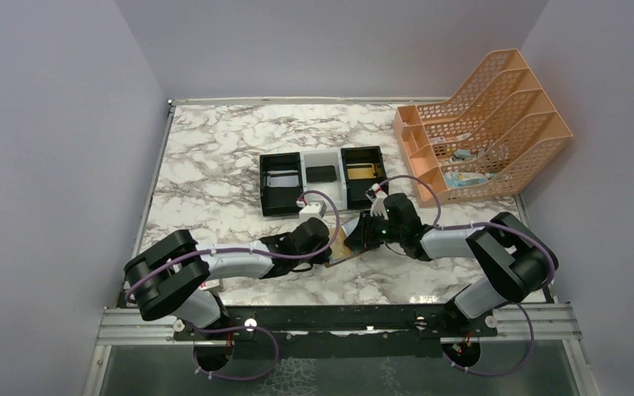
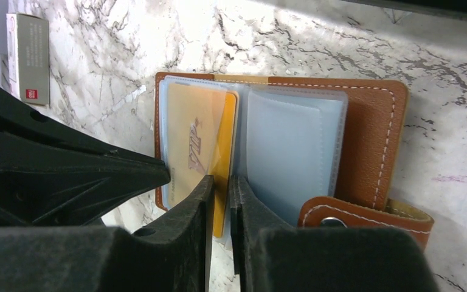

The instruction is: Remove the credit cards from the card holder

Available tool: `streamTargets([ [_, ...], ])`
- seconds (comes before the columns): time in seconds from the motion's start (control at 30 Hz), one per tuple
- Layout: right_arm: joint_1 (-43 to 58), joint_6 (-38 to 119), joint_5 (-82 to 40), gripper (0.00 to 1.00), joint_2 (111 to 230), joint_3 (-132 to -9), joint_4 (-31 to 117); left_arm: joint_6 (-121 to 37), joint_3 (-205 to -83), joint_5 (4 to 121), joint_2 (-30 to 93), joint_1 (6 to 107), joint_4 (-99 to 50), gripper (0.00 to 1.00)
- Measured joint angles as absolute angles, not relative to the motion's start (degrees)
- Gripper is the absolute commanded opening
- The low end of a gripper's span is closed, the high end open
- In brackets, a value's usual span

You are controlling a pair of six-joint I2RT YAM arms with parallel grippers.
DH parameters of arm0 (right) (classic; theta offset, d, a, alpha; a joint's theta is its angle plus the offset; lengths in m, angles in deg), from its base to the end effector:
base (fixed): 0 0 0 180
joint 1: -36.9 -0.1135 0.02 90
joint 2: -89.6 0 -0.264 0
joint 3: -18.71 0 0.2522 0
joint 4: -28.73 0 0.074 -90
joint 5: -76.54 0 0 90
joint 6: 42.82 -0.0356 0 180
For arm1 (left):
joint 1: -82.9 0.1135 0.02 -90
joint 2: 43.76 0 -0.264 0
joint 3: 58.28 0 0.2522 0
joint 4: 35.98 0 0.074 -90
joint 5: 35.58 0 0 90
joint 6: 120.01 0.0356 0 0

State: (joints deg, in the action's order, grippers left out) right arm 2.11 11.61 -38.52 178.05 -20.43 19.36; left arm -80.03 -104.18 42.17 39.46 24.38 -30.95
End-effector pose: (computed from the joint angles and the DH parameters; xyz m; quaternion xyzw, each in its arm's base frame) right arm 0.2039 0.1600 0.1180 -0.0858 0.8851 0.3986 0.2243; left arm 0.1473 -0.2261 0.1495 0.0244 0.9103 -0.2690 0.3138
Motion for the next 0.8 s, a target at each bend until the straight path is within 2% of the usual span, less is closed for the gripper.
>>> streamTargets([
  [0.1,2.33,12.55,-38.61,0.01,178.22,-20.43,19.21,-79.77,-104.27,42.19,39.62,24.38,-30.97,0.00],
  [0.8,2.05,12.33,-34.61,0.01,170.68,-18.31,24.19,-79.18,-103.61,41.99,38.83,24.36,-30.18,0.00],
])
